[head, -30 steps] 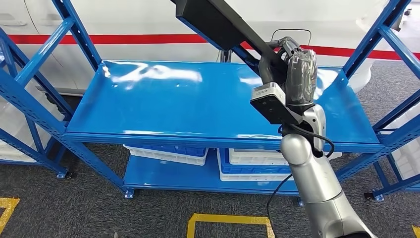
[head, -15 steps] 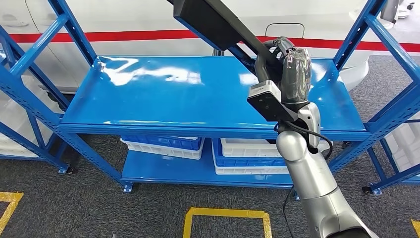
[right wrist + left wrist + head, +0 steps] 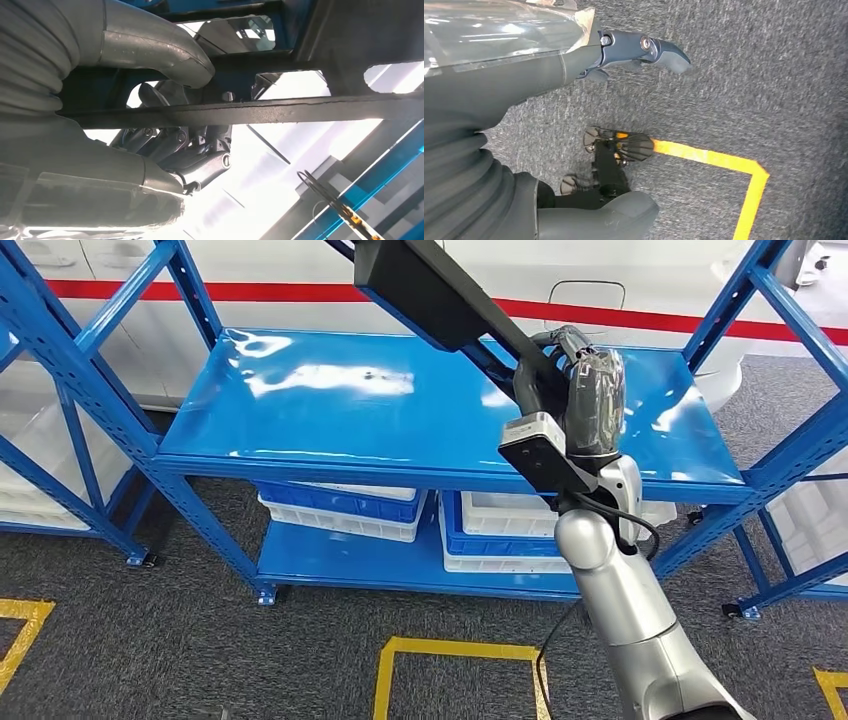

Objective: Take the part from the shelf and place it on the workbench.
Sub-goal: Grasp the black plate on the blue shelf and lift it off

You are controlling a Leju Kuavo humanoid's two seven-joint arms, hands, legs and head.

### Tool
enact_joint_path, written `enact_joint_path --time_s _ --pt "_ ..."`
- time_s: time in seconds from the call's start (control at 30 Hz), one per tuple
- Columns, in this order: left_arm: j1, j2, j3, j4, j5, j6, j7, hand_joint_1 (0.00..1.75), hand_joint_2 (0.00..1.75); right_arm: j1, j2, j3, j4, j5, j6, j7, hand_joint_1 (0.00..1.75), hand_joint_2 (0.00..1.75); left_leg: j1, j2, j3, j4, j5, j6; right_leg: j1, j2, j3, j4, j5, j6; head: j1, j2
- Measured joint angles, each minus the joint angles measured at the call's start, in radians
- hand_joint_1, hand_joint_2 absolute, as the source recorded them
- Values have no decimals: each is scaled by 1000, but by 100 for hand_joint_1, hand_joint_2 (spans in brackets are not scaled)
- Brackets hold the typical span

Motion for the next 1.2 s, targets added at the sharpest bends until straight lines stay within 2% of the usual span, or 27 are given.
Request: enact_joint_path --time_s 0.07,0.1,0.17,0.2,0.23,0.27,0.33,0.37,0.4,0.43,0.47,0.5,0.57,0.6,0.63,0.7,0.73,0.8,0.87,0.9,0.93,0.97,1.0,1.03,1.1,1.13,1.2 --pt "0 0 1 0 0 -1 0 0 175 -1 0 0 1 -2 -1 -2 175 175 -2 0 -15 4 13 -9 4 0 100 -145 12 -4 -1 0" --pt "0 0 1 0 0 -1 0 0 175 -2 0 0 1 -3 -2 -3 175 175 -3 0 -20 6 19 -14 8 1 124 -188 9 -10 -1 0" --pt "0 0 2 0 1 -1 0 0 175 -3 -1 1 1 -5 -4 -4 175 175 -4 0 -25 6 32 -26 13 2 126 -207 11 -22 -1 0" --pt "1 2 3 0 2 -1 0 0 175 -4 -1 1 1 -6 -5 -4 175 175 -2 -1 -29 8 34 -31 7 2 119 -209 18 -29 0 0" --pt "2 3 4 0 3 -2 0 0 175 -5 0 1 2 -8 -6 -5 175 175 -1 -3 -37 17 21 -37 2 1 113 -209 26 -38 -1 0" --pt "2 4 5 0 5 -2 0 0 175 -6 2 1 2 -9 -8 -5 175 175 1 -4 -50 42 -10 -43 -4 0 105 -210 37 -48 -2 0" --pt "3 5 7 0 8 -2 0 0 175 -8 5 1 3 -12 -10 -6 175 175 7 -5 -87 152 -108 -55 -6 -2 84 -210 57 -61 -5 0" --pt "4 5 7 0 9 -2 0 0 175 -8 6 1 3 -13 -11 -6 175 175 10 -5 -104 221 -148 -62 -5 -3 73 -209 67 -62 -6 0" --pt "4 5 8 0 10 -2 0 0 175 -7 6 1 4 -14 -11 -6 175 175 13 -5 -113 277 -167 -66 -5 -3 61 -208 76 -60 -6 0" --pt "4 6 10 0 10 -2 -1 0 175 -7 7 1 5 -15 -12 -6 175 175 16 -4 -107 302 -164 -70 -5 -3 50 -207 84 -58 -6 0" --pt "4 7 12 0 11 -2 -1 0 175 -6 7 1 6 -16 -12 -7 175 175 20 -4 -84 290 -144 -73 -6 -3 40 -205 91 -54 -6 0" --pt "4 8 14 0 11 -2 -1 0 175 -7 7 1 6 -17 -12 -7 175 175 24 -4 -40 240 -119 -74 -7 -3 30 -202 98 -49 -6 0" --pt "3 8 17 0 12 -2 -2 0 175 -11 8 1 6 -19 -13 -8 175 175 26 -6 63 99 -103 -73 -6 -3 15 -194 107 -37 -6 0" --pt "3 9 17 0 12 -2 -2 0 175 -14 8 1 6 -20 -14 -9 175 175 24 -8 97 47 -106 -69 -5 -3 11 -191 113 -29 -5 0" --pt "3 9 18 0 12 -2 -2 0 175 -17 9 1 6 -21 -15 -10 175 175 20 -10 112 21 -113 -63 -4 -3 8 -191 119 -22 -4 0" --pt "3 9 20 0 12 -2 -2 0 175 -19 10 1 7 -22 -17 -12 175 175 14 -10 107 13 -103 -44 -3 -4 4 -193 131 -4 -3 0" --pt "3 8 21 0 12 -2 -2 0 175 -20 9 0 7 -22 -18 -13 175 175 13 -8 101 9 -92 -33 -3 -3 -3 -187 126 0 -4 0" --pt "3 9 21 0 11 -2 0 0 175 -20 7 -1 8 -22 -19 -14 175 175 12 -2 80 1 -66 -8 -1 -2 -34 -124 68 -8 -1 0" --pt "2 10 21 0 9 -1 6 0 175 -17 5 -3 8 -16 -20 -13 175 175 8 1 51 1 -43 3 -2 -1 -75 6 -20 -22 2 0" --pt "2 10 21 0 8 -2 12 0 175 -12 5 -4 8 -9 -20 -12 175 175 7 2 36 2 -32 4 -3 -1 -87 67 -45 -20 3 0" --pt "2 10 21 0 6 -2 18 0 175 -7 4 -5 8 1 -20 -8 175 175 6 2 20 2 -20 3 -3 -1 -86 104 -51 -13 3 0" --pt "2 10 21 0 4 -4 24 0 175 -3 4 -5 8 11 -20 -4 175 175 5 2 5 3 -9 2 -3 -1 -68 107 -40 -2 3 0" --pt "2 10 21 0 2 -7 30 0 175 0 4 -6 8 21 -20 1 175 175 5 2 -11 5 3 -1 -3 -1 -33 76 -19 8 3 0" --pt "0 10 21 0 1 -11 36 0 175 1 4 -7 8 30 -20 5 175 175 5 2 -25 7 14 -4 -3 -1 17 13 -1 13 3 0" --pt "-4 10 21 0 -2 -17 45 0 175 0 4 -10 8 43 -20 12 175 175 2 1 -47 13 33 -14 4 -1 120 -135 -3 6 3 0" --pt "-7 10 21 0 -3 -19 47 0 175 -1 5 -12 7 48 -20 14 175 175 0 1 -53 14 43 -20 8 0 146 -183 -12 -1 2 0" --pt "-10 10 21 0 -7 -23 51 0 175 0 5 -18 7 58 -18 19 175 175 0 0 -57 9 63 -31 12 2 146 -209 -13 -15 -1 0"
